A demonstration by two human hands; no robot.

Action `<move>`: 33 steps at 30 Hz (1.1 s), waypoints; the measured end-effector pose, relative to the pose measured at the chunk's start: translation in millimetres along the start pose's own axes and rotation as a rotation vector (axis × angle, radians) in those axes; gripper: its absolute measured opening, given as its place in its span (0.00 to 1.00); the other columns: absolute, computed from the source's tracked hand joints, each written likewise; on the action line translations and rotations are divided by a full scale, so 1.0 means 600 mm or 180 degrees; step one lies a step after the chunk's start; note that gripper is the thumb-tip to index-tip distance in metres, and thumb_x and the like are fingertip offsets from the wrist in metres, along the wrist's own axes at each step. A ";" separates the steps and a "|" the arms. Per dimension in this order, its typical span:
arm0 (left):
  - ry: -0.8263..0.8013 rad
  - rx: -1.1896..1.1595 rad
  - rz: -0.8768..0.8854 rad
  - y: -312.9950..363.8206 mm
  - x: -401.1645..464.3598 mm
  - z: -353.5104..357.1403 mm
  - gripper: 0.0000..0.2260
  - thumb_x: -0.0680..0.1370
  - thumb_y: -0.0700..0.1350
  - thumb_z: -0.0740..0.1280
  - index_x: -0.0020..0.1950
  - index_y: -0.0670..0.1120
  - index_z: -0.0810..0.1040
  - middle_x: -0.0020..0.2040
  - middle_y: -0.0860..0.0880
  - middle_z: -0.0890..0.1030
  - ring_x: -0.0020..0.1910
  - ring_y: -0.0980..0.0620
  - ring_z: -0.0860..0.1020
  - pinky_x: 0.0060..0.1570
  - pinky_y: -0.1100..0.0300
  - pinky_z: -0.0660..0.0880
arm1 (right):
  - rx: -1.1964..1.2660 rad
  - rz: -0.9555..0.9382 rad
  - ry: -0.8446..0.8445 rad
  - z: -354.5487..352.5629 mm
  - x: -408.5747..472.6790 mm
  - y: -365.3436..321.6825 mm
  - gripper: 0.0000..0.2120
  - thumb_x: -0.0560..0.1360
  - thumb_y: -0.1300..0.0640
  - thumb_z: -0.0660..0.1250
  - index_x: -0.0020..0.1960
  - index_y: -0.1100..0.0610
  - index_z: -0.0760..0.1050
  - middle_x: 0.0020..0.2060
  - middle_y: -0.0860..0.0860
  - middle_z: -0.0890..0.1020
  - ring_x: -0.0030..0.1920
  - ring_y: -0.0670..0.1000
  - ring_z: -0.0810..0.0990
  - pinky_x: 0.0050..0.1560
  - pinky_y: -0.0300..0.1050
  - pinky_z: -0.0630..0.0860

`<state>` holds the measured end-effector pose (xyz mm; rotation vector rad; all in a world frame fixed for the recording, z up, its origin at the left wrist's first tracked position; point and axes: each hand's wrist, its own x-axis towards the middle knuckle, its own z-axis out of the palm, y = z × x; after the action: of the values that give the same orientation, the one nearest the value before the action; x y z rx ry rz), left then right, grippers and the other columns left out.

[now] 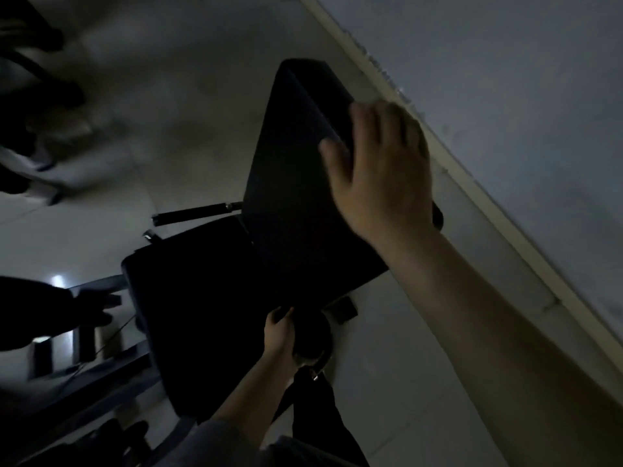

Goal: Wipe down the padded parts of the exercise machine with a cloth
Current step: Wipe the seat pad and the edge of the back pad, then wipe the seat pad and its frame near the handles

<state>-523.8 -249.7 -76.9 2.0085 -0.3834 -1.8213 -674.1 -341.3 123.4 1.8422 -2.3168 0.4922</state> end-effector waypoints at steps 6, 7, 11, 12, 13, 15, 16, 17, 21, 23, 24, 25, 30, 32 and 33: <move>-0.0312 0.0004 0.0571 0.026 -0.043 -0.101 0.11 0.79 0.41 0.63 0.60 0.43 0.76 0.50 0.44 0.81 0.42 0.53 0.80 0.37 0.63 0.76 | 0.1031 -0.1365 -0.1494 0.113 -0.214 -0.081 0.18 0.77 0.48 0.58 0.62 0.55 0.73 0.57 0.54 0.79 0.60 0.56 0.76 0.55 0.51 0.77; -0.0414 -0.0183 0.0554 0.028 -0.053 -0.122 0.10 0.80 0.43 0.62 0.58 0.44 0.78 0.49 0.43 0.82 0.42 0.52 0.82 0.38 0.62 0.77 | 0.1397 -0.0674 -0.2234 0.127 -0.235 -0.091 0.20 0.77 0.43 0.57 0.65 0.53 0.70 0.59 0.51 0.78 0.60 0.53 0.76 0.53 0.47 0.76; -0.0908 -0.1029 0.0416 0.013 -0.069 -0.186 0.15 0.82 0.49 0.54 0.57 0.45 0.79 0.48 0.45 0.85 0.48 0.49 0.84 0.42 0.59 0.79 | 0.2934 0.2066 -0.4006 0.194 -0.254 -0.130 0.31 0.66 0.31 0.66 0.62 0.49 0.71 0.57 0.47 0.77 0.55 0.49 0.78 0.54 0.45 0.77; -0.0934 -0.1085 0.0450 0.008 -0.063 -0.202 0.15 0.82 0.48 0.54 0.58 0.45 0.78 0.50 0.45 0.85 0.50 0.49 0.83 0.42 0.60 0.80 | 0.3027 0.2260 -0.4074 0.215 -0.255 -0.139 0.29 0.66 0.35 0.69 0.61 0.50 0.71 0.55 0.49 0.78 0.52 0.48 0.79 0.49 0.45 0.79; -0.0939 -0.1157 0.0491 0.004 -0.056 -0.220 0.15 0.82 0.45 0.54 0.59 0.45 0.78 0.51 0.45 0.85 0.50 0.49 0.83 0.42 0.60 0.80 | 0.2984 0.2238 -0.4151 0.230 -0.255 -0.152 0.27 0.68 0.41 0.71 0.62 0.51 0.70 0.53 0.50 0.78 0.48 0.47 0.79 0.43 0.43 0.80; -0.0805 -0.1289 0.0546 -0.007 -0.028 -0.258 0.13 0.81 0.40 0.56 0.61 0.45 0.77 0.53 0.45 0.83 0.50 0.48 0.83 0.41 0.60 0.79 | 0.2631 0.1778 -0.4321 0.261 -0.262 -0.176 0.23 0.72 0.51 0.70 0.65 0.53 0.69 0.46 0.50 0.80 0.39 0.46 0.79 0.32 0.37 0.76; -0.0658 -0.1330 0.0539 -0.012 -0.014 -0.273 0.14 0.81 0.37 0.57 0.63 0.47 0.75 0.55 0.45 0.81 0.51 0.48 0.82 0.41 0.60 0.79 | 0.2523 0.1513 -0.4392 0.269 -0.264 -0.183 0.20 0.74 0.54 0.69 0.64 0.53 0.70 0.44 0.50 0.80 0.36 0.45 0.78 0.31 0.37 0.74; -0.0525 -0.1391 0.0474 -0.014 0.001 -0.293 0.16 0.80 0.36 0.57 0.65 0.51 0.72 0.57 0.46 0.79 0.52 0.47 0.80 0.40 0.59 0.79 | 0.2480 0.1278 -0.4429 0.279 -0.268 -0.196 0.16 0.75 0.55 0.67 0.62 0.51 0.72 0.42 0.50 0.80 0.35 0.45 0.77 0.31 0.37 0.73; -0.0745 -0.0595 0.0232 -0.020 0.054 -0.382 0.23 0.78 0.33 0.61 0.68 0.53 0.67 0.60 0.46 0.76 0.55 0.45 0.77 0.47 0.54 0.78 | 0.2785 0.0880 -0.3975 0.305 -0.274 -0.240 0.16 0.76 0.61 0.63 0.46 0.38 0.74 0.45 0.50 0.78 0.39 0.47 0.77 0.37 0.40 0.73; -0.0740 0.0486 0.0355 -0.017 0.072 -0.417 0.25 0.71 0.39 0.72 0.66 0.52 0.70 0.61 0.45 0.76 0.57 0.46 0.77 0.58 0.49 0.76 | 0.2934 0.0843 -0.3704 0.318 -0.277 -0.257 0.24 0.75 0.66 0.60 0.43 0.35 0.76 0.51 0.50 0.76 0.46 0.49 0.77 0.44 0.41 0.74; -0.0681 0.0806 0.0460 -0.009 0.075 -0.428 0.27 0.66 0.46 0.75 0.63 0.54 0.72 0.60 0.46 0.77 0.57 0.47 0.78 0.59 0.47 0.76 | 0.2978 0.0868 -0.3609 0.323 -0.277 -0.266 0.26 0.75 0.67 0.59 0.41 0.35 0.77 0.52 0.50 0.75 0.48 0.49 0.77 0.44 0.39 0.74; -0.0637 0.0899 0.0535 -0.001 0.079 -0.436 0.28 0.61 0.53 0.76 0.60 0.55 0.74 0.58 0.47 0.79 0.55 0.48 0.79 0.59 0.45 0.76 | 0.3040 0.0964 -0.3523 0.329 -0.277 -0.275 0.26 0.75 0.68 0.58 0.41 0.36 0.78 0.53 0.51 0.75 0.48 0.48 0.77 0.42 0.36 0.74; -0.0275 0.0561 0.0984 0.035 0.113 -0.440 0.17 0.62 0.51 0.75 0.49 0.53 0.76 0.50 0.45 0.80 0.51 0.41 0.79 0.53 0.43 0.78 | 0.3011 0.1710 -0.2928 0.351 -0.249 -0.315 0.16 0.77 0.65 0.58 0.48 0.45 0.77 0.47 0.48 0.77 0.40 0.46 0.77 0.39 0.37 0.75; -0.0300 0.0464 0.1309 0.053 0.125 -0.438 0.16 0.66 0.47 0.73 0.51 0.59 0.75 0.54 0.46 0.78 0.55 0.44 0.78 0.55 0.45 0.77 | 0.2852 0.1730 -0.2589 0.355 -0.239 -0.326 0.14 0.76 0.64 0.59 0.50 0.45 0.75 0.51 0.47 0.76 0.47 0.47 0.77 0.48 0.41 0.76; -0.0339 0.0369 0.1467 0.064 0.139 -0.439 0.18 0.67 0.46 0.72 0.53 0.61 0.75 0.57 0.46 0.76 0.57 0.45 0.77 0.56 0.44 0.77 | 0.2727 0.1587 -0.2309 0.359 -0.235 -0.334 0.14 0.76 0.64 0.60 0.51 0.44 0.74 0.54 0.46 0.74 0.53 0.47 0.76 0.52 0.41 0.74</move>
<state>-250.9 -292.8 -113.8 1.7123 -0.9183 -1.6415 -426.9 -324.0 -88.9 1.9301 -3.4887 1.1994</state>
